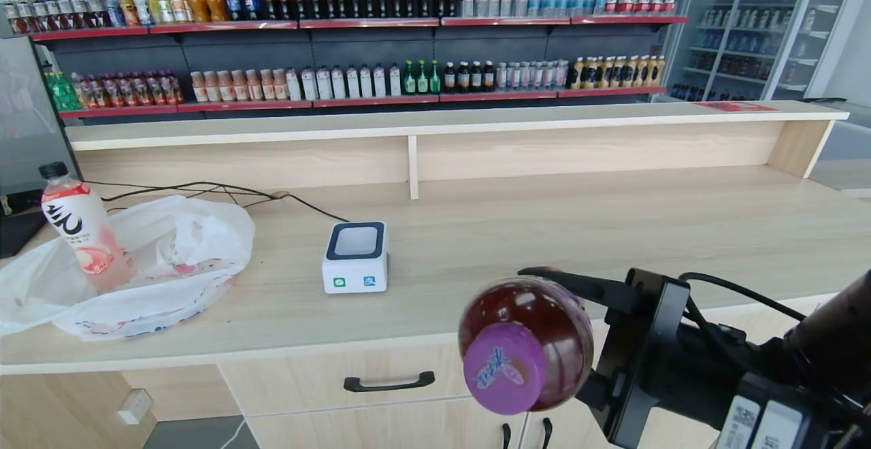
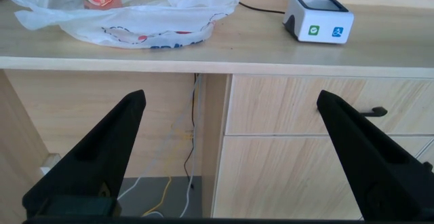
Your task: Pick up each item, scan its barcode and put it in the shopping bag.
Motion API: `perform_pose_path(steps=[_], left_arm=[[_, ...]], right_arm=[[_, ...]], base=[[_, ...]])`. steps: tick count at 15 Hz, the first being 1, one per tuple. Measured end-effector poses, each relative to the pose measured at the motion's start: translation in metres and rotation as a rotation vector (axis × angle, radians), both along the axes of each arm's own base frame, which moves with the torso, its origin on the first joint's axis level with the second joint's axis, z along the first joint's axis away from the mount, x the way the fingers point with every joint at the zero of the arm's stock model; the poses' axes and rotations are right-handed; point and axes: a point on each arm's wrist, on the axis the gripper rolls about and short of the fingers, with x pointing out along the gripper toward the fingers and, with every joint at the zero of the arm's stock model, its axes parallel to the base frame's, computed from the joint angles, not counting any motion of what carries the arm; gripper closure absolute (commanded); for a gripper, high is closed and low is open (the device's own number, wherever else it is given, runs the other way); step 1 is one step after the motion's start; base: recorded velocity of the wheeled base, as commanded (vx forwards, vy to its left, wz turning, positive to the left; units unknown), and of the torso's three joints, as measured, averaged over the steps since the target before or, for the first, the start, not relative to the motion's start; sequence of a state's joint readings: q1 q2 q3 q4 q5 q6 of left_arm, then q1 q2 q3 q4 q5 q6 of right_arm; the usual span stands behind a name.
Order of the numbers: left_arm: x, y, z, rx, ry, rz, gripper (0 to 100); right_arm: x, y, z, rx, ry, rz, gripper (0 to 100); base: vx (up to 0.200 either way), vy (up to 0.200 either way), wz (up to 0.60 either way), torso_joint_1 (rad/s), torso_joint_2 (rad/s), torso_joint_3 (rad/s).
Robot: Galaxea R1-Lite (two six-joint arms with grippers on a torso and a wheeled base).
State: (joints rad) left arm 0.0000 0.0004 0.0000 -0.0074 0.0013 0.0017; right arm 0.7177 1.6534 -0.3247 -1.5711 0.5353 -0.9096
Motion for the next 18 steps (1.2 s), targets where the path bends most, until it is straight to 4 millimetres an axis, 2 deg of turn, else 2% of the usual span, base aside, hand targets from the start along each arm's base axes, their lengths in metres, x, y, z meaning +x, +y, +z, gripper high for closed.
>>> perform_pose_path(steps=[2, 5, 7, 12, 18], left_arm=[[0.0, 0.0, 0.0, 0.0, 0.0, 0.0, 0], [0.0, 0.0, 0.0, 0.001, 0.0, -0.001, 0], [0.0, 0.0, 0.0, 0.001, 0.0, -0.001, 0], [0.0, 0.0, 0.0, 0.001, 0.0, -0.001, 0], [0.0, 0.0, 0.0, 0.002, 0.0, -0.001, 0]], right_arm=[[-0.004, 0.006, 0.0, -0.017, -0.053, 0.043, 100], [-0.02, 0.012, -0.01, -0.068, -0.088, 0.102, 100], [-0.024, 0.017, -0.009, -0.069, -0.121, 0.15, 100], [-0.026, 0.025, -0.012, -0.093, -0.186, 0.248, 100], [-0.021, 0.03, -0.012, -0.093, -0.204, 0.256, 100]], base=[[0.0, 0.0, 0.0, 0.0, 0.0, 0.0], [0.0, 0.0, 0.0, 0.0, 0.0, 0.0], [0.0, 0.0, 0.0, 0.0, 0.0, 0.0], [0.0, 0.0, 0.0, 0.0, 0.0, 0.0], [0.0, 0.0, 0.0, 0.0, 0.0, 0.0]])
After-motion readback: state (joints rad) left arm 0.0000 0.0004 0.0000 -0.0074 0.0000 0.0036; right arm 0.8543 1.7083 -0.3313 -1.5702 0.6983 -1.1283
